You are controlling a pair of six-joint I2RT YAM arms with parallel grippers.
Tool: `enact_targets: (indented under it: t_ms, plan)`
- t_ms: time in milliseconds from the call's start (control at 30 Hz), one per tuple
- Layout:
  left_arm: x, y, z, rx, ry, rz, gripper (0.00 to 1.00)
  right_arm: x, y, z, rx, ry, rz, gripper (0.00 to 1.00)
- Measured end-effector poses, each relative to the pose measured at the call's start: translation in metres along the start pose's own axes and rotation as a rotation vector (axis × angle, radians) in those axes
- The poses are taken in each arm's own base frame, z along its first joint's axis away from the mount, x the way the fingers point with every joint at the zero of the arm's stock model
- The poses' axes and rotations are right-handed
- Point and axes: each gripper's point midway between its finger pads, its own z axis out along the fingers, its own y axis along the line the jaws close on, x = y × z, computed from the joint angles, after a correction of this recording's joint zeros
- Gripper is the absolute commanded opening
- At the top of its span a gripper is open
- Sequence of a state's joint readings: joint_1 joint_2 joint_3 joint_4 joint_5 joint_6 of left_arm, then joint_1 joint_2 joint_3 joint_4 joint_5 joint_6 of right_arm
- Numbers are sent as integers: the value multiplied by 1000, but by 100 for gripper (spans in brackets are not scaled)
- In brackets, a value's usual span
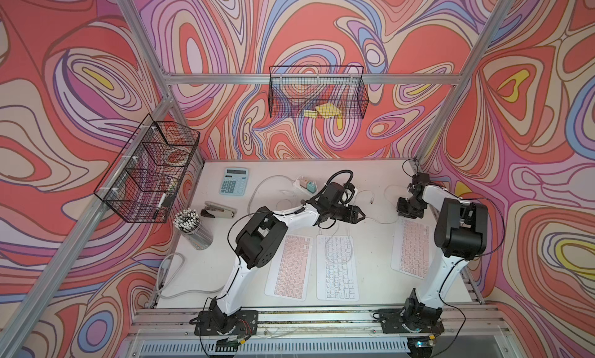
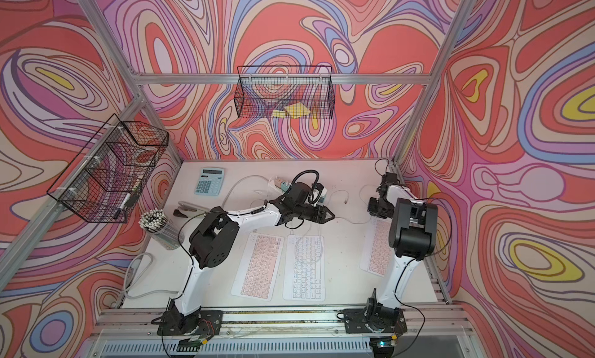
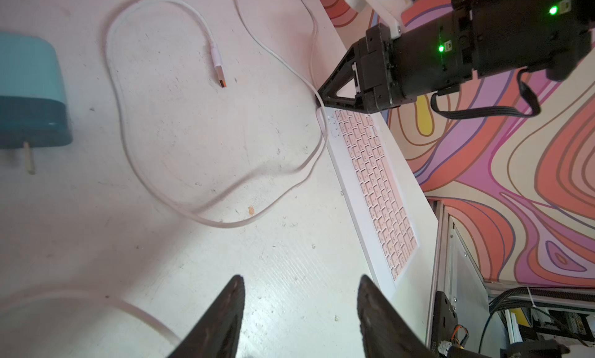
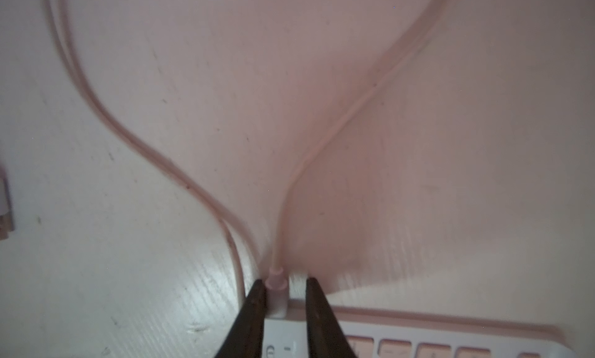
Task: Unplug the wireless keyboard
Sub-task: Move the keyboard to the center of the board.
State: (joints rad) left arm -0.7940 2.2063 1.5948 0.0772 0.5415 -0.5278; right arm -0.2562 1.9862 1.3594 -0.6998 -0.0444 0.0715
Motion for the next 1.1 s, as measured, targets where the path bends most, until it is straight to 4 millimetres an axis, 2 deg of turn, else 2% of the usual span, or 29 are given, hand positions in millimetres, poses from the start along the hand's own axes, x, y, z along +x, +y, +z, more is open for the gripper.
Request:
enact_targets:
  t_ms: [233, 533, 700, 800, 967, 1100]
  plan:
    - [2, 0, 1, 0, 1, 17, 57, 2, -3, 0, 30, 11, -4, 19]
    - [18, 2, 4, 27, 18, 69, 58, 4, 2, 1, 60, 12, -5, 11]
    - [24, -9, 4, 90, 7, 137, 58, 4, 7, 1, 59, 14, 1, 9]
    - [29, -17, 5, 133, 10, 172, 58, 6, 16, 1, 54, 17, -9, 8]
    - [35, -31, 8, 178, 13, 268, 60, 12, 42, 1, 24, 21, -41, 7]
    - [51, -43, 15, 180, 26, 387, 61, 22, 55, 0, -10, 33, -47, 7]
